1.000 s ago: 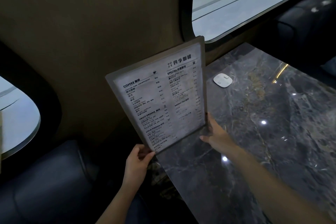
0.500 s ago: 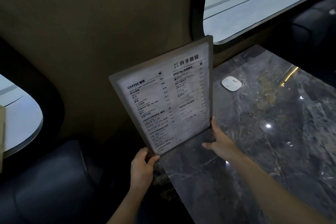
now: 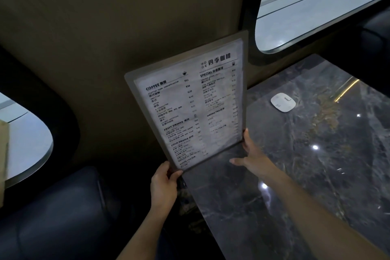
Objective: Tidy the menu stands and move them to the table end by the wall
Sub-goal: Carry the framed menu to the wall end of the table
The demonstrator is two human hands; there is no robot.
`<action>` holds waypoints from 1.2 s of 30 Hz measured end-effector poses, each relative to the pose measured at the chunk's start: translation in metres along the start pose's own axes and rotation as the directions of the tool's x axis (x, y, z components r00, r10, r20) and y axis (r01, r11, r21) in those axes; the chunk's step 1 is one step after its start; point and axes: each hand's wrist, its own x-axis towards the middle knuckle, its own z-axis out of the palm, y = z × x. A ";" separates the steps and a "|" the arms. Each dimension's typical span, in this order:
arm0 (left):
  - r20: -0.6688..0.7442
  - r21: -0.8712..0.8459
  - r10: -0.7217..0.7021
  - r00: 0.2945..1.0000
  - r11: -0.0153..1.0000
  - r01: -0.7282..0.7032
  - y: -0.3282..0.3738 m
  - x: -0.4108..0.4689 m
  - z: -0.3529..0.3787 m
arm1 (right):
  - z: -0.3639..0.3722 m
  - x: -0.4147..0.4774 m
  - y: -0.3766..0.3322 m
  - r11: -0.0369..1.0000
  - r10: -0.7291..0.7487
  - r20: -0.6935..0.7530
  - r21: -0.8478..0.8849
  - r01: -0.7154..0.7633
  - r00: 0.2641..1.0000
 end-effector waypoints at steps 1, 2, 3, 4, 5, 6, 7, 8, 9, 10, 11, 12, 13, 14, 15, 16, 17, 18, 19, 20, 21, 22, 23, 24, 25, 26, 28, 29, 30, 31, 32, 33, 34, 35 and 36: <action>-0.003 -0.003 -0.002 1.000 1.000 0.002 0.000 0.003 -0.001 | 0.001 0.002 -0.002 1.000 0.000 -0.001 0.007 0.000 1.000; 0.001 -0.002 -0.005 1.000 1.000 0.005 0.000 0.007 -0.002 | 0.002 0.004 -0.004 1.000 -0.003 -0.002 0.008 0.003 1.000; 0.008 0.002 -0.006 1.000 1.000 0.006 0.000 0.010 -0.003 | 0.003 0.006 -0.005 1.000 -0.008 -0.006 0.003 0.008 1.000; 0.017 0.008 -0.004 1.000 1.000 0.003 0.000 0.013 -0.003 | 0.003 0.007 -0.007 1.000 -0.011 -0.012 -0.008 0.011 1.000; 0.022 0.017 0.001 1.000 1.000 -0.002 -0.001 0.015 -0.004 | 0.004 0.009 -0.008 1.000 -0.009 -0.019 -0.022 0.009 1.000; 0.023 0.025 0.008 1.000 1.000 -0.008 -0.003 0.018 -0.005 | 0.004 0.010 -0.010 0.999 -0.004 -0.023 -0.035 0.004 1.000; 0.020 0.029 0.014 1.000 0.999 -0.015 -0.004 0.020 -0.005 | 0.004 0.011 -0.012 0.999 -0.002 -0.023 -0.045 0.001 1.000; 0.016 0.032 0.020 1.000 0.999 -0.020 -0.005 0.023 -0.005 | 0.005 0.012 -0.013 0.999 -0.004 -0.024 -0.054 0.002 1.000; 0.010 0.037 0.021 1.000 0.999 -0.021 -0.005 0.026 -0.006 | 0.005 0.013 -0.015 0.998 -0.008 -0.024 -0.062 0.007 1.000; 0.003 0.042 0.016 1.000 0.999 -0.016 -0.006 0.029 -0.007 | 0.006 0.015 -0.016 0.998 -0.011 -0.024 -0.070 0.009 1.000; -0.005 0.042 0.007 1.000 0.999 -0.007 -0.006 0.033 -0.008 | 0.006 0.016 -0.018 0.997 -0.011 -0.022 -0.076 0.010 1.000; -0.008 0.036 0.001 1.000 0.999 -0.001 -0.005 0.036 -0.009 | 0.007 0.017 -0.019 0.997 -0.011 -0.020 -0.083 0.009 1.000; -0.006 0.030 -0.002 1.000 1.000 0.002 -0.005 0.039 -0.010 | 0.008 0.018 -0.020 0.996 -0.009 -0.022 -0.089 0.007 1.000; 0.004 0.027 -0.003 1.000 1.000 0.003 -0.004 0.042 -0.012 | 0.009 0.018 -0.021 0.996 -0.008 -0.027 -0.093 0.006 1.000; 0.015 0.025 -0.003 1.000 1.000 0.003 -0.004 0.043 -0.013 | 0.009 0.019 -0.021 0.996 -0.008 -0.034 -0.093 0.005 0.999; 0.022 0.020 -0.004 1.000 1.000 0.004 -0.004 0.043 -0.013 | 0.010 0.020 -0.022 0.996 -0.008 -0.039 -0.088 0.004 0.999; 0.024 0.015 -0.007 1.000 1.000 0.007 -0.004 0.043 -0.013 | 0.010 0.020 -0.023 0.997 -0.005 -0.043 -0.081 0.001 0.999; 0.020 0.010 -0.012 1.000 1.000 0.012 -0.005 0.043 -0.012 | 0.010 0.021 -0.024 0.997 0.000 -0.045 -0.076 -0.003 0.999; 0.016 0.009 -0.016 1.000 1.000 0.016 -0.005 0.043 -0.011 | 0.010 0.021 -0.025 0.997 0.004 -0.047 -0.071 -0.008 0.999; 0.013 0.008 -0.018 1.000 1.000 0.018 -0.005 0.044 -0.011 | 0.010 0.022 -0.026 0.998 0.006 -0.047 -0.069 -0.009 0.999; 0.015 0.007 -0.021 1.000 1.000 0.021 -0.005 0.044 -0.010 | 0.010 0.022 -0.027 0.998 0.005 -0.046 -0.067 -0.008 0.999; 0.019 0.008 -0.026 0.999 1.000 0.026 -0.005 0.045 -0.010 | 0.011 0.022 -0.028 0.998 0.004 -0.046 -0.066 -0.007 0.999; 0.025 0.010 -0.031 0.999 0.999 0.031 -0.006 0.045 -0.010 | 0.011 0.022 -0.029 0.998 0.004 -0.045 -0.067 -0.007 0.999; 0.030 0.011 -0.037 0.999 0.999 0.036 -0.006 0.046 -0.011 | 0.011 0.021 -0.029 0.998 0.003 -0.046 -0.068 -0.006 0.999; 0.031 0.011 -0.044 0.999 0.999 0.044 -0.006 0.046 -0.011 | 0.011 0.021 -0.030 0.998 0.001 -0.048 -0.068 -0.004 0.999; 0.030 0.012 -0.052 0.998 0.999 0.052 -0.006 0.046 -0.010 | 0.011 0.021 -0.030 0.997 -0.001 -0.051 -0.071 -0.002 0.999; 0.021 0.013 -0.055 0.998 0.998 0.055 -0.005 0.045 -0.010 | 0.011 0.020 -0.030 0.997 -0.007 -0.054 -0.083 0.002 0.999; 0.016 0.011 -0.050 0.999 0.999 0.050 -0.005 0.044 -0.009 | 0.010 0.020 -0.030 0.996 -0.008 -0.054 -0.090 0.003 0.998; 0.012 0.012 -0.048 0.999 0.999 0.048 -0.004 0.044 -0.009 | 0.011 0.019 -0.030 0.996 -0.008 -0.053 -0.093 0.003 0.999; 0.013 0.016 -0.050 0.999 0.999 0.049 -0.002 0.043 -0.009 | 0.011 0.019 -0.031 0.996 -0.009 -0.049 -0.093 0.004 0.999; 0.017 0.021 -0.055 0.998 0.998 0.055 -0.001 0.042 -0.009 | 0.011 0.018 -0.031 0.996 -0.011 -0.045 -0.091 0.007 0.999; 0.020 0.026 -0.064 0.998 0.998 0.064 0.001 0.041 -0.010 | 0.011 0.018 -0.032 0.996 -0.015 -0.042 -0.089 0.011 0.999; 0.022 0.031 -0.078 0.997 0.996 0.078 0.003 0.041 -0.011 | 0.010 0.018 -0.033 0.996 -0.021 -0.042 -0.089 0.017 0.999; 0.023 0.034 -0.095 0.995 0.995 0.094 0.006 0.040 -0.012 | 0.010 0.017 -0.035 0.996 -0.033 -0.041 -0.089 0.029 0.999; 0.030 0.039 -0.110 0.993 0.993 0.109 0.009 0.041 -0.015 | 0.010 0.016 -0.036 0.995 -0.050 -0.040 -0.090 0.046 0.998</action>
